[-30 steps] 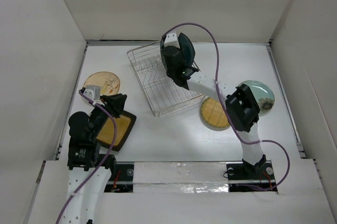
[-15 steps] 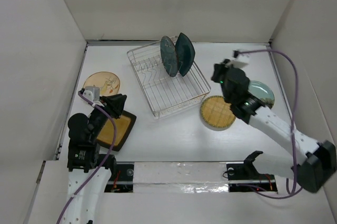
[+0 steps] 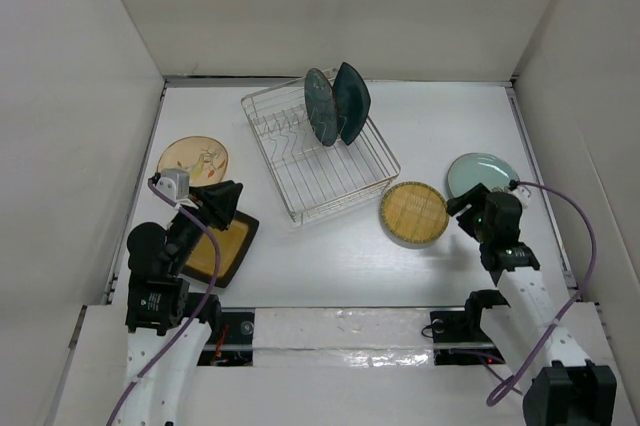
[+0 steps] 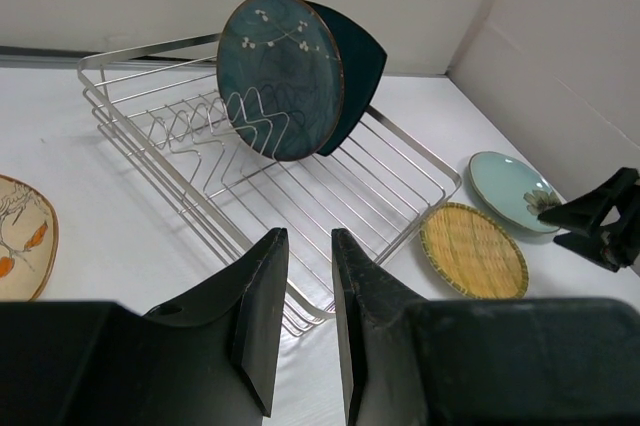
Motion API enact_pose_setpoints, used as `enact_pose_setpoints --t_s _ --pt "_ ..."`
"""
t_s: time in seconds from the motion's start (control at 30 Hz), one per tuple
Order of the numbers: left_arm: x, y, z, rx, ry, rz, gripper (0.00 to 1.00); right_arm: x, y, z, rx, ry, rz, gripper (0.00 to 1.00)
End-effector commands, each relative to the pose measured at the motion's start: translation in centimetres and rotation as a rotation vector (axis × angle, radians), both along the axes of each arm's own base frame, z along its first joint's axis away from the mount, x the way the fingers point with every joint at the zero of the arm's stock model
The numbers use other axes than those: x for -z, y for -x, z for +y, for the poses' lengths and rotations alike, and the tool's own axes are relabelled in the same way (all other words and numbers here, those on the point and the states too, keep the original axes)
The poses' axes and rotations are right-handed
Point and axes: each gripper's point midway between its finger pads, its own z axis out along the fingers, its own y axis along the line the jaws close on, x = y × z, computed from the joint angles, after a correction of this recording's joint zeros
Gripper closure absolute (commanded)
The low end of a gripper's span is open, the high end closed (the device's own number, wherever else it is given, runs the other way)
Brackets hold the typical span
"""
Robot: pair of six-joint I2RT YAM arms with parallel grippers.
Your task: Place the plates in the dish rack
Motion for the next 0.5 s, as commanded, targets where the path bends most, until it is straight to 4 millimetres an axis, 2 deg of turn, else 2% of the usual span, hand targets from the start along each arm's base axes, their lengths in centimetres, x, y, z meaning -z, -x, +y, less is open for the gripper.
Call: enact_pose_setpoints --t_s 0.0,0.07,0.1,0.2,0.23,0.33,0.43,0.47 --pt "-2.3 0.6 -0.1 0.007 -0.002 -0.084 0.78 3.3 1.1 3.2 -0.125 -0.143 0.134 0.28" --pt "-2.4 0.7 -0.1 0.007 -0.002 -0.089 0.78 3.6 0.6 3.9 -0.148 -0.191 0.130 0.29" --pt "-2.4 0.7 -0.1 0.008 -0.003 -0.089 0.78 4.8 0.9 3.9 -0.143 -0.209 0.163 0.29" --pt "-2.4 0.7 -0.1 0.007 -0.005 -0.088 0.78 5.4 0.3 4.8 -0.175 -0.255 0.159 0.31" --pt "-2.3 0.7 -0.1 0.007 -0.003 -0.086 0.78 6.3 0.4 4.9 -0.173 -0.263 0.194 0.32" --pt "-2.4 0.8 -0.2 0.014 -0.005 -0.089 0.78 6.0 -0.5 4.9 -0.171 -0.280 0.169 0.41" --pt "-2.4 0.7 -0.2 0.011 -0.005 -0.088 0.78 5.7 -0.7 4.2 -0.116 -0.289 0.152 0.77" --pt "-2.4 0.7 -0.2 0.013 -0.005 -0.089 0.78 5.1 -0.9 3.8 -0.093 -0.275 0.132 0.92"
